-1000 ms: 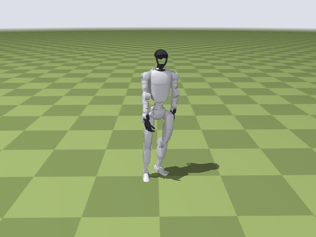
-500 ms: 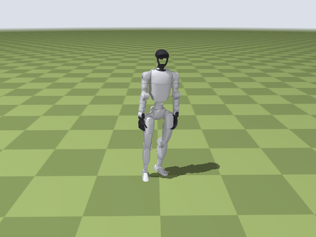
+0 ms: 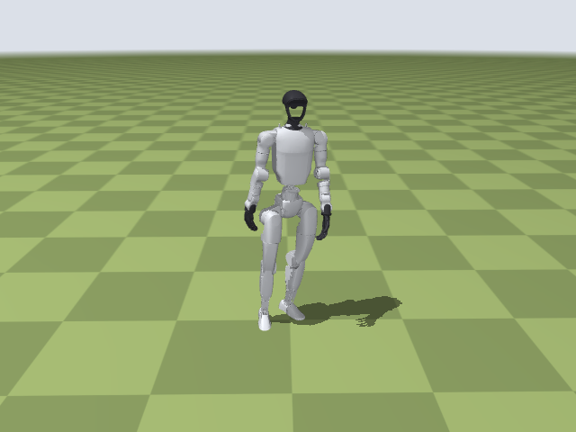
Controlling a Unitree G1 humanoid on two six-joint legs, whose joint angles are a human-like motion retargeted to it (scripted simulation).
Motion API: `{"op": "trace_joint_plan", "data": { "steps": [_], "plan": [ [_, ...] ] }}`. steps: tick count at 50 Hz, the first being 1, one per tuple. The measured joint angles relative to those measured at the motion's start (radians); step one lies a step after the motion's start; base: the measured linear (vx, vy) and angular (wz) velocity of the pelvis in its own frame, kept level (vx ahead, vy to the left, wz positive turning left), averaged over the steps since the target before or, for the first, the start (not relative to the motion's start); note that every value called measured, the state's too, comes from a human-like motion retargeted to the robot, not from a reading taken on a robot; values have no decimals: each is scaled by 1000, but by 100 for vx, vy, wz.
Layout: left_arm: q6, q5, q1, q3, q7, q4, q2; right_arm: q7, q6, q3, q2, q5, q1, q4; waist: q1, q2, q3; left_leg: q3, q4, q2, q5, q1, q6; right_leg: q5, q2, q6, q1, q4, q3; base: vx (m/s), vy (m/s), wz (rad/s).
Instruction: In place motions
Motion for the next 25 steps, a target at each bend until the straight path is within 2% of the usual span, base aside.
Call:
{"op": "trace_joint_plan", "data": {
  "steps": [4, 7, 15, 20, 25],
  "plan": [
    [81, 11, 135, 139, 34, 232, 38, 51, -71, 91, 71, -12, -187, -25, 0, 0, 13, 21, -9, 4, -6, 30, -3, 3, 6, -1, 5, 4, 21, -1, 1, -22],
    [154, -41, 306, 207, 36, 266, 55, 116, -100, 146, 134, -6, -277, -163, -12, 4, 23, 45, -16, 12, -12, 48, -8, 7, 13, -2, 1, 8, 46, -1, -1, -41],
    [135, 10, 655, 302, 33, 266, 51, 214, -201, 256, 227, 83, -366, -522, -41, 18, 16, 85, -26, 30, -23, 60, -19, 12, 29, -1, -20, 12, 85, 0, -3, -25],
    [159, -22, 650, 303, 52, 266, 49, 194, -239, 281, 204, 46, -355, -561, -48, 5, 14, 72, -25, 27, -20, 57, -19, 9, 26, 0, -13, 11, 72, 1, -7, 14],
    [130, -83, 467, 252, 64, 266, 48, 157, -228, 256, 153, -33, -284, -428, -40, -9, 10, 50, -22, 19, -15, 50, -15, 5, 20, 1, -3, 7, 50, 2, -5, 23]
  ]
}}
